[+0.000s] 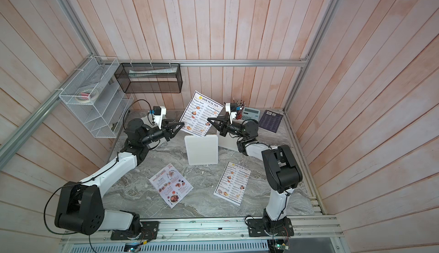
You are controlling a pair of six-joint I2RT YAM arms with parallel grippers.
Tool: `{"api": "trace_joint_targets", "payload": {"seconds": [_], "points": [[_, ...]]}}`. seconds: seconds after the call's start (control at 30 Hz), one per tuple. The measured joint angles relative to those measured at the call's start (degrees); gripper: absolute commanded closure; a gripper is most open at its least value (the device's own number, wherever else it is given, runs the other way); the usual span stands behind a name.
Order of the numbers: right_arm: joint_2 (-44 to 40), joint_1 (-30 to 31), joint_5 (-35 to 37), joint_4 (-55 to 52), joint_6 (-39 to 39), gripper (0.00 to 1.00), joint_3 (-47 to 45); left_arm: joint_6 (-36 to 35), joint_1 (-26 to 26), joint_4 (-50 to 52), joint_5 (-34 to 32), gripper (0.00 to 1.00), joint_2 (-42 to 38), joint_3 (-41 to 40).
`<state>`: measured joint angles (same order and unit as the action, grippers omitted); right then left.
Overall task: Insert the menus into the narrow rack
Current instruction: Insert the menu into the narrow rack.
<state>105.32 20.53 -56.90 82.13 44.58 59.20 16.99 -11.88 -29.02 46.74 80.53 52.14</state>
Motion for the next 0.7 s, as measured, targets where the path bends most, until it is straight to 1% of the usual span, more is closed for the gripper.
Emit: {"api": "trace_joint_targets", "payload": {"seconds": [0.23,0.5,0.7], "points": [[-0.52,0.00,-0.24,-1.22,-0.72,1.00,-0.72,0.11,0.00,-0.37,0.48,0.62,-0.02,-0.48],[-5.33,0.00,-1.05,-10.40,-7.21,1.00,-2.16,0.17,0.00,-0.44,0.83,0.62,-0.09,-0.52],[-6.56,-0.22,-1.70,-14.80,-10.08,1.00,-2.40,0.20,0.00,-0.57,0.85,0.62,-0.09,-0.52]]}}
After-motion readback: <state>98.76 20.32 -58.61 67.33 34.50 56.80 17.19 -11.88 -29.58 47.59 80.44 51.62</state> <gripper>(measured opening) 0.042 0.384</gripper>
